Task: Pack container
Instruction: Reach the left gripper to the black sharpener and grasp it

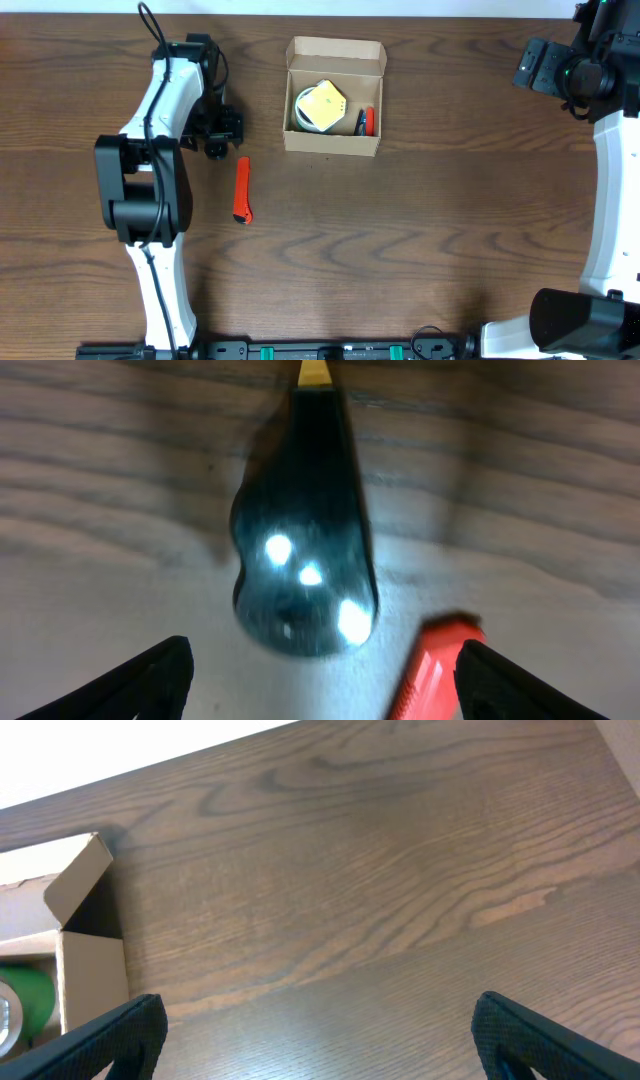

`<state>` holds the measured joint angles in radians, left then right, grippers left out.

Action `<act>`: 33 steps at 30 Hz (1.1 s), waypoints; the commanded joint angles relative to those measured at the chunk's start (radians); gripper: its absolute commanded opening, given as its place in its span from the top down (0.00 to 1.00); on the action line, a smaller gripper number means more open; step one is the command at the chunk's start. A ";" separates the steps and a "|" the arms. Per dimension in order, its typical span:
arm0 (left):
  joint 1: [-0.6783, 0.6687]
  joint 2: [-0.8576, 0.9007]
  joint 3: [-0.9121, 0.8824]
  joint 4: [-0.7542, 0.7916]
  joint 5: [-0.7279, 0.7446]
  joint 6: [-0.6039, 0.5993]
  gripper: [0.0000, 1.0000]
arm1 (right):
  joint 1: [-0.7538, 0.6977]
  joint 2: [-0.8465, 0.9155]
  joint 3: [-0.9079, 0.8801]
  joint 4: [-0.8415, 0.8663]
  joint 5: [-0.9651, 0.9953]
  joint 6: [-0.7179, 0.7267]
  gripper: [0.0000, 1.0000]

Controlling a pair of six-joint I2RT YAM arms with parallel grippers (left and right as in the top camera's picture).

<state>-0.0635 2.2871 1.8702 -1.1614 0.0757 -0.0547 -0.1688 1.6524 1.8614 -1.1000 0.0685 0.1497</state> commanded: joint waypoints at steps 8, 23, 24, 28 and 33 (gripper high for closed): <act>0.009 0.047 -0.007 0.059 0.003 -0.013 0.14 | -0.007 0.005 -0.007 0.000 0.010 0.002 0.01; 0.009 0.048 -0.024 0.109 0.003 -0.032 0.18 | -0.007 0.005 -0.007 0.000 0.010 0.002 0.01; 0.009 0.048 -0.028 0.111 0.003 -0.032 0.19 | -0.007 0.005 -0.007 0.000 0.010 0.002 0.01; 0.009 0.049 -0.057 0.121 0.002 -0.031 0.20 | -0.007 0.005 -0.007 0.000 0.010 0.002 0.01; 0.009 0.049 -0.090 0.135 0.003 -0.035 0.20 | -0.007 0.005 -0.007 0.000 0.010 0.002 0.01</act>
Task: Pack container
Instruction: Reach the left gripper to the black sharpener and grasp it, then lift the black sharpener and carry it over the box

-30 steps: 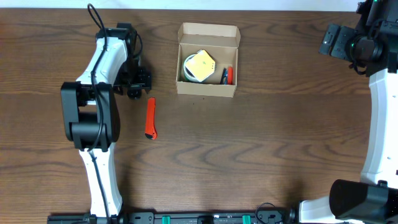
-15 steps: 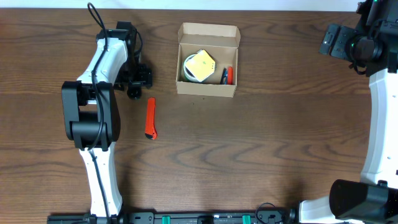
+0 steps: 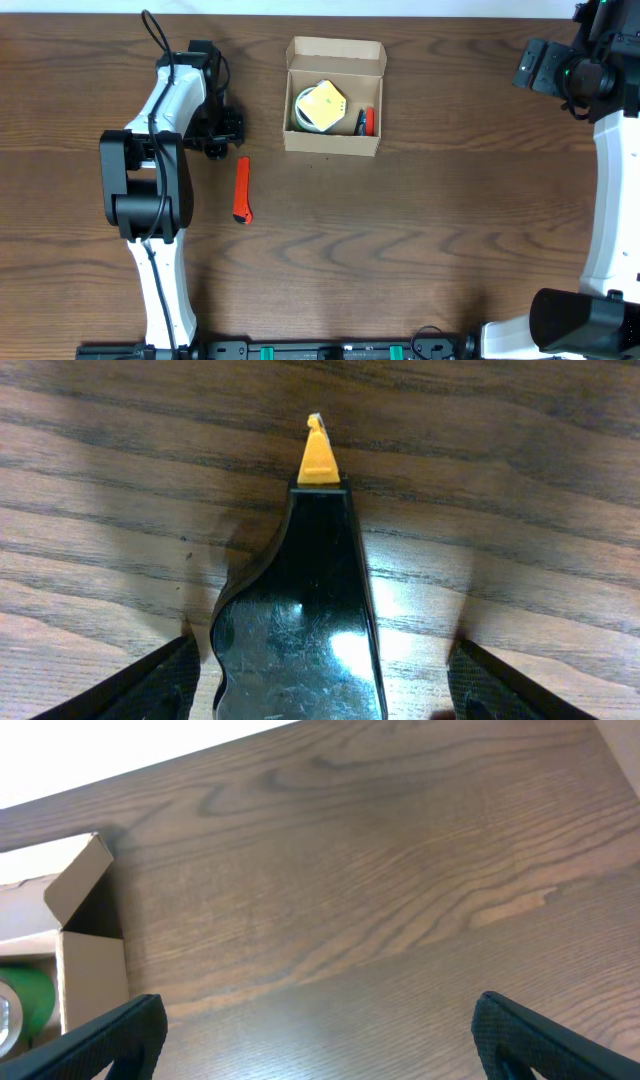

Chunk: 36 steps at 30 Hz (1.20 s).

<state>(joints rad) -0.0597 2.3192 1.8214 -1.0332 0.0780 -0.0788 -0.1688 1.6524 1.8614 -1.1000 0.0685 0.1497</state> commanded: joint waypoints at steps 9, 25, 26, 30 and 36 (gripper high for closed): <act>0.005 0.017 -0.048 0.009 0.000 -0.012 0.47 | -0.007 0.005 -0.007 0.000 0.010 0.002 0.01; 0.005 0.016 -0.041 -0.027 0.005 -0.034 0.88 | -0.007 0.005 -0.007 0.000 0.010 0.002 0.01; 0.005 0.016 -0.037 -0.038 0.006 -0.034 0.92 | -0.007 0.005 -0.007 0.000 0.010 0.002 0.01; 0.005 0.016 -0.004 -0.091 0.022 -0.034 0.94 | -0.007 0.005 -0.007 0.000 0.010 0.002 0.01; 0.005 0.012 0.117 -0.209 0.028 -0.034 0.95 | -0.007 0.005 -0.007 0.000 0.010 0.002 0.01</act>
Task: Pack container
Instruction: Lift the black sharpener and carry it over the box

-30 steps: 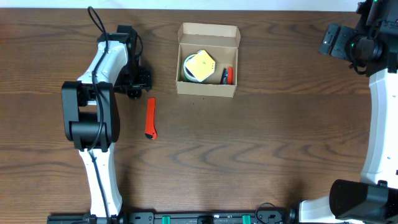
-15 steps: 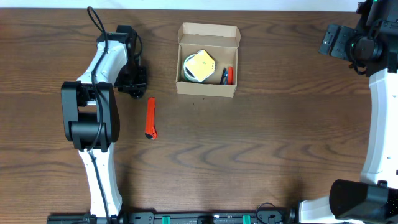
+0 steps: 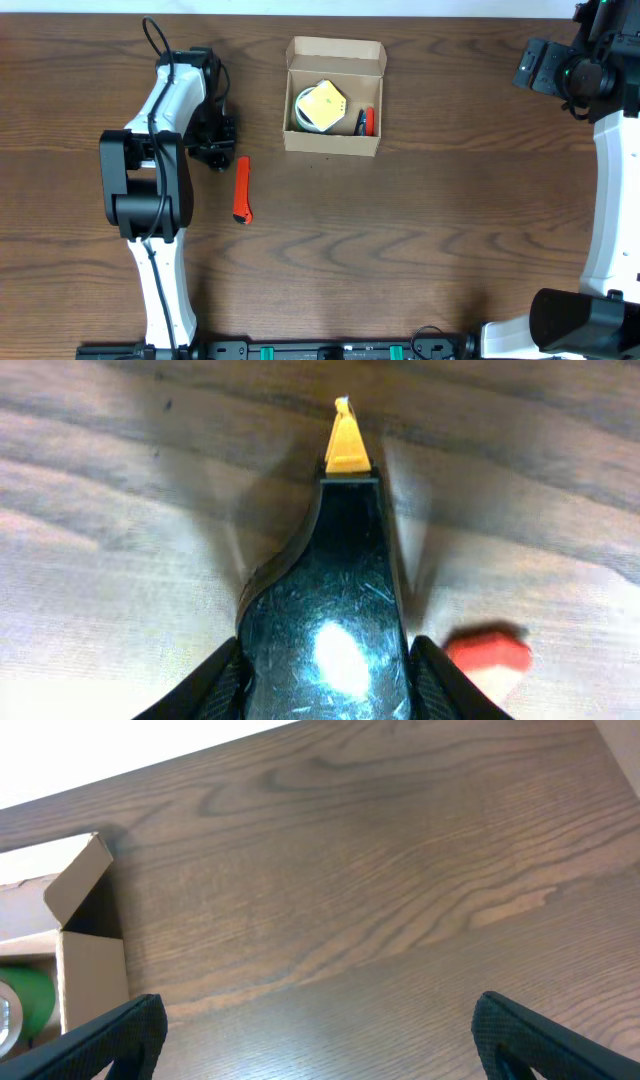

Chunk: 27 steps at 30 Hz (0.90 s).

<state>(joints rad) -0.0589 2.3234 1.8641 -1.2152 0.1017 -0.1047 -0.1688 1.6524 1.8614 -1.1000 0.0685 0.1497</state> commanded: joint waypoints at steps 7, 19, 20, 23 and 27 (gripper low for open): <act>-0.003 -0.002 0.307 -0.198 0.005 -0.027 0.95 | -0.007 0.005 -0.007 0.000 0.010 0.002 0.01; -0.263 -0.002 0.805 -0.469 -0.018 -0.035 0.94 | -0.007 0.005 -0.007 0.000 0.010 0.002 0.01; -0.297 -0.002 0.833 -0.472 -0.033 -0.047 0.94 | -0.007 0.005 -0.007 0.000 0.010 0.002 0.01; -0.404 -0.002 0.885 -0.464 -0.088 -0.095 0.95 | -0.007 0.005 -0.007 0.000 0.010 0.002 0.01; -0.534 0.002 0.885 -0.415 -0.151 -0.142 0.94 | -0.007 0.005 -0.007 0.000 0.010 0.002 0.01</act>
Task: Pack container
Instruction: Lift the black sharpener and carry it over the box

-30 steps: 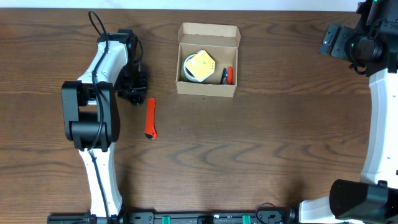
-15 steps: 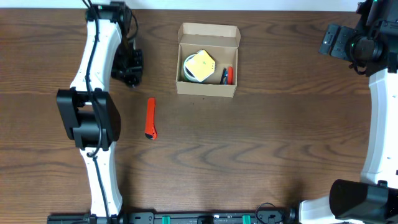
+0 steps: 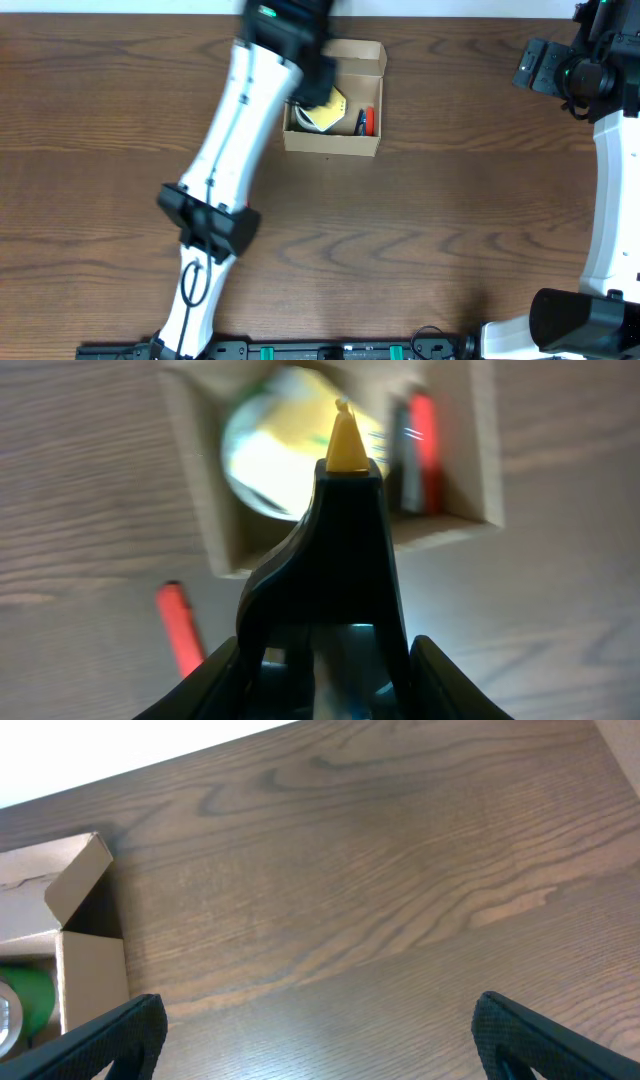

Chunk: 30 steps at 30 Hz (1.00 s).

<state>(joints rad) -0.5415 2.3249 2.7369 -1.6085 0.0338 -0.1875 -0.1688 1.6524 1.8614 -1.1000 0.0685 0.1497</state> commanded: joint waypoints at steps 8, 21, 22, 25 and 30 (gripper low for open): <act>-0.144 0.009 -0.038 0.136 -0.125 -0.206 0.94 | -0.007 0.005 -0.007 0.000 0.010 0.002 0.01; -0.119 0.061 -0.132 0.324 -0.080 -0.175 0.94 | -0.007 0.005 -0.007 0.000 0.010 0.002 0.01; -0.117 0.074 -0.132 0.323 -0.074 -0.175 0.94 | -0.007 0.005 -0.007 0.000 0.010 0.002 0.01; -0.111 0.123 -0.132 0.316 -0.043 -0.175 0.94 | -0.007 0.005 -0.007 0.000 0.010 0.002 0.01; -0.103 0.201 -0.132 0.300 -0.012 -0.166 0.95 | -0.007 0.005 -0.007 0.000 0.010 0.002 0.01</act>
<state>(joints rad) -0.6514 2.4798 2.6118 -1.3014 -0.0067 -0.3660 -0.1688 1.6524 1.8614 -1.1000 0.0685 0.1497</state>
